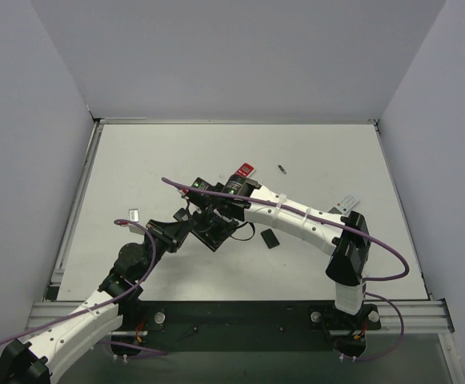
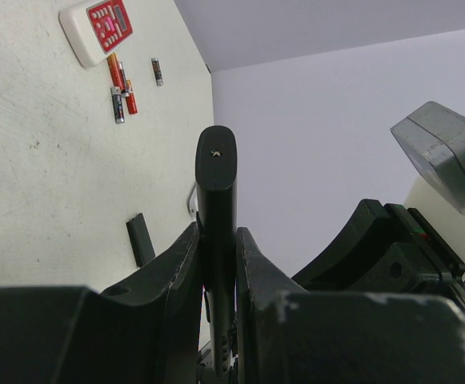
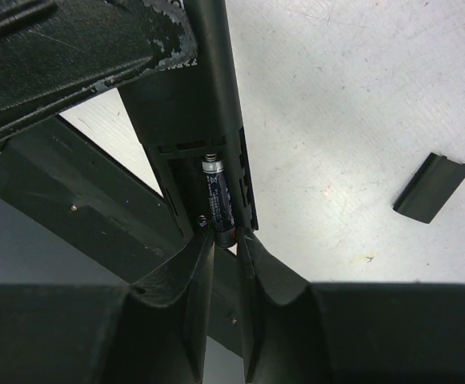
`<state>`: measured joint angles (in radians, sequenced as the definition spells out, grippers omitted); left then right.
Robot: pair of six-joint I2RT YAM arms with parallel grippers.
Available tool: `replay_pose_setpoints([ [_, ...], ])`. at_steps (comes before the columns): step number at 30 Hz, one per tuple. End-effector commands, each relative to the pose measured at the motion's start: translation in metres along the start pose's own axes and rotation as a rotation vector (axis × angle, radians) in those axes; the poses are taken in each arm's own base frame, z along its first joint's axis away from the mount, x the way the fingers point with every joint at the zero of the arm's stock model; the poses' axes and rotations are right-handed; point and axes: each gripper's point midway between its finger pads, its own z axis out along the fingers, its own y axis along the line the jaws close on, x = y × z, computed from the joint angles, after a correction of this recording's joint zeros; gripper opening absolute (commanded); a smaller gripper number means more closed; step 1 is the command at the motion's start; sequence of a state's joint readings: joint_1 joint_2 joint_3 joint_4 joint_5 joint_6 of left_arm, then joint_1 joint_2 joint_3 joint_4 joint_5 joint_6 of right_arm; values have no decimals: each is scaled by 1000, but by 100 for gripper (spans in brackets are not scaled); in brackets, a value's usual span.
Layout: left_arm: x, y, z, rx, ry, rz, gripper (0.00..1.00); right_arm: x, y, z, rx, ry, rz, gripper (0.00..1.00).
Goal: Load the batteries into the remote control
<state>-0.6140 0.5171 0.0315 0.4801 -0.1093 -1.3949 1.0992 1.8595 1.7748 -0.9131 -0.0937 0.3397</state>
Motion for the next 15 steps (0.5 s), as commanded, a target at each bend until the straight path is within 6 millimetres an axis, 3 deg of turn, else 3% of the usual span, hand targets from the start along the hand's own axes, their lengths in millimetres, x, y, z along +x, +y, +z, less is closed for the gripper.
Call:
replay_pose_setpoints([
  [1, 6, 35, -9, -32, 4, -13, 0, 0, -6, -9, 20, -4, 14, 16],
  [15, 6, 36, -10, -37, 5, -14, 0, -3, -3, -14, 6, -27, 16, 21],
])
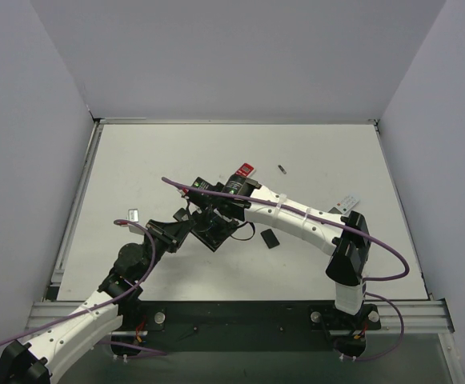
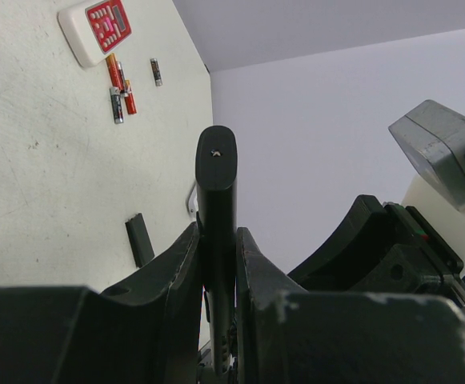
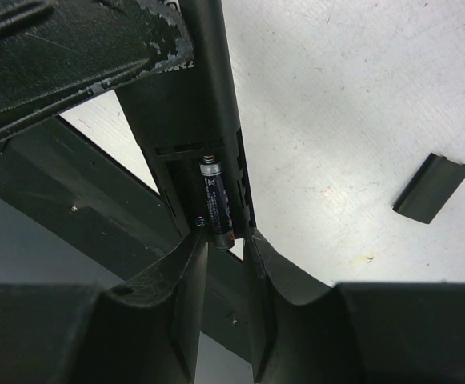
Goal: Load the batteries into the remote control
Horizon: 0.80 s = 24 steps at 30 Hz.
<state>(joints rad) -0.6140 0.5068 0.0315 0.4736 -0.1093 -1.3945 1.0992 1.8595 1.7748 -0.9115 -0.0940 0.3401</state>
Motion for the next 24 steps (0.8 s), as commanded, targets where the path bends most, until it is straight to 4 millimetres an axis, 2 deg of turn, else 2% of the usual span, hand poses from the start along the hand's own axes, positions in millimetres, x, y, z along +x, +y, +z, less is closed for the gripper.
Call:
replay_pose_setpoints([
  [1, 6, 37, -9, -42, 6, -13, 0, -3, -4, -14, 9, -27, 14, 22],
  [3, 7, 38, -9, -44, 11, -13, 0, -4, -2, -19, 2, -42, 9, 24],
  [10, 10, 38, -8, -49, 27, -3, 0, -6, 1, -35, -8, -97, -37, 41],
  [13, 11, 36, -8, -48, 35, -1, 0, -7, 1, -49, -26, -144, -51, 48],
  [15, 12, 36, -8, -49, 40, 1, 0, -8, 4, -55, -48, -176, -77, 49],
  [16, 13, 35, -8, -47, 47, 4, 0, -9, 5, -64, -65, -205, -90, 49],
  [18, 14, 35, -8, -48, 54, 4, 0, -7, 6, -64, -92, -233, -141, 49],
  [19, 14, 34, -9, -44, 56, 3, 0, -7, 6, -72, -105, -266, -162, 49],
  [20, 16, 35, -9, -46, 63, 2, 0, -6, 5, -68, -109, -279, -180, 49],
  [22, 16, 35, -10, -46, 67, -3, 0, -3, 5, -76, -131, -324, -247, 49],
  [24, 18, 34, -10, -40, 75, -5, 0, -1, 6, -74, -149, -360, -306, 50],
])
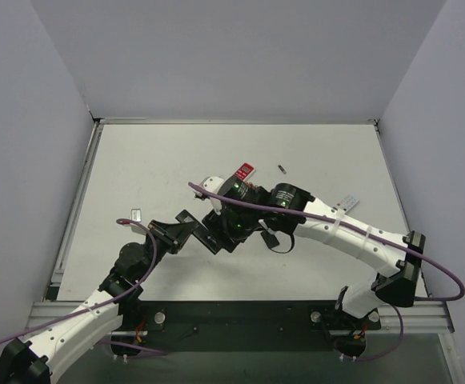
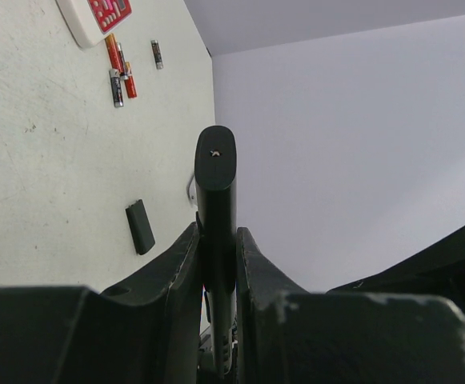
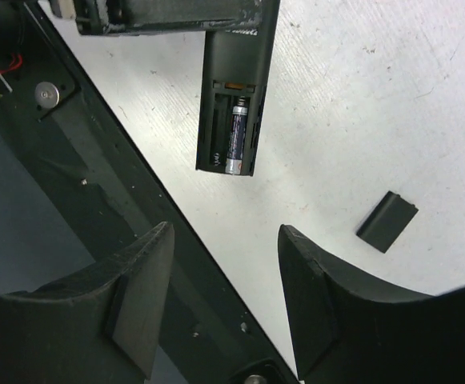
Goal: Load the batteries into the remote control
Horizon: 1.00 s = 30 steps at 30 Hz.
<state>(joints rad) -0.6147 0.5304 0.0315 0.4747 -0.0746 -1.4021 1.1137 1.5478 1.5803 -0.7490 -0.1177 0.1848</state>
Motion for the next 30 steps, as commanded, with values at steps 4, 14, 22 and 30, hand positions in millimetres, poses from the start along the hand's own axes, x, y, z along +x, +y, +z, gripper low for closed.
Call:
replay_pose_setpoints([
  [4, 12, 27, -10, -13, 47, -3, 0, -6, -1, -11, -69, -146, -139, 50],
  [14, 12, 21, -10, 3, 49, 0, 0, 5, -8, 8, -4, -50, 147, 36],
  [22, 12, 19, -10, 8, 50, 3, 0, 14, -12, 29, 37, 45, 212, 27],
  [30, 12, 19, -10, 8, 50, 5, 0, 10, -6, 31, 12, 58, 223, 23],
])
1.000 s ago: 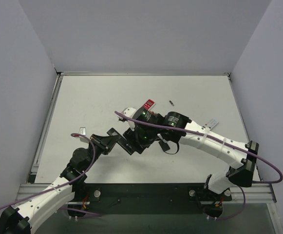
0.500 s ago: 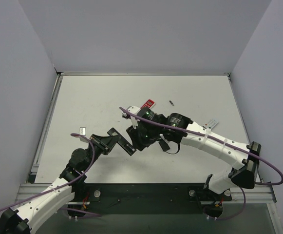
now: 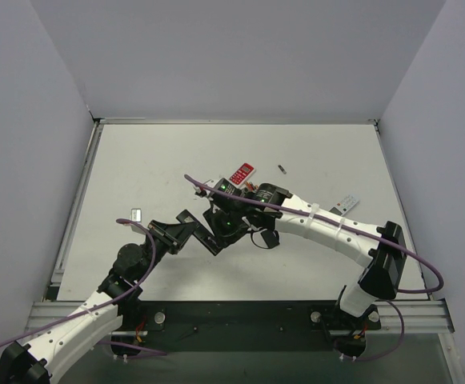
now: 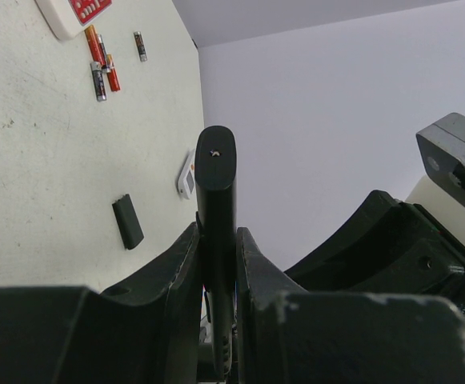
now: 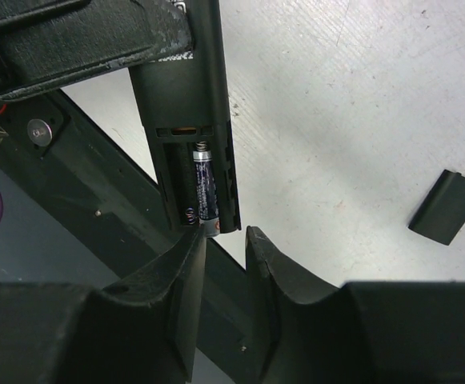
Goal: Load the batteries into the remote control
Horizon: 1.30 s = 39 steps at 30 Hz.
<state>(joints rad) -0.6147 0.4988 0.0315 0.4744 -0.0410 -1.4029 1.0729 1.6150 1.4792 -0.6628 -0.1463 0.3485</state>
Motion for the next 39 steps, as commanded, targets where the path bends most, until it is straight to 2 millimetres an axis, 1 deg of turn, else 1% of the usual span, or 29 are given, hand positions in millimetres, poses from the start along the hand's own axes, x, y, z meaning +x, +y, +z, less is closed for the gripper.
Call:
replay_pose_setpoints([
  [1, 8, 28, -7, -30, 22, 8, 0, -10, 4, -15, -9, -22, 24, 23],
  [10, 8, 27, -6, -29, 24, 11, 0, -9, 7, -12, -24, -2, 22, 21],
  [17, 8, 26, -5, -28, 25, 11, 0, -6, 8, -7, -27, 25, 25, 17],
  [24, 8, 22, -5, -17, 26, 12, 0, -4, 8, -2, -23, 45, 23, 17],
  [33, 8, 21, -5, -15, 24, 11, 0, -1, 7, 3, -18, 63, 25, 16],
  [39, 8, 21, -5, -15, 24, 11, 0, 1, 6, 4, -13, 66, 30, 10],
])
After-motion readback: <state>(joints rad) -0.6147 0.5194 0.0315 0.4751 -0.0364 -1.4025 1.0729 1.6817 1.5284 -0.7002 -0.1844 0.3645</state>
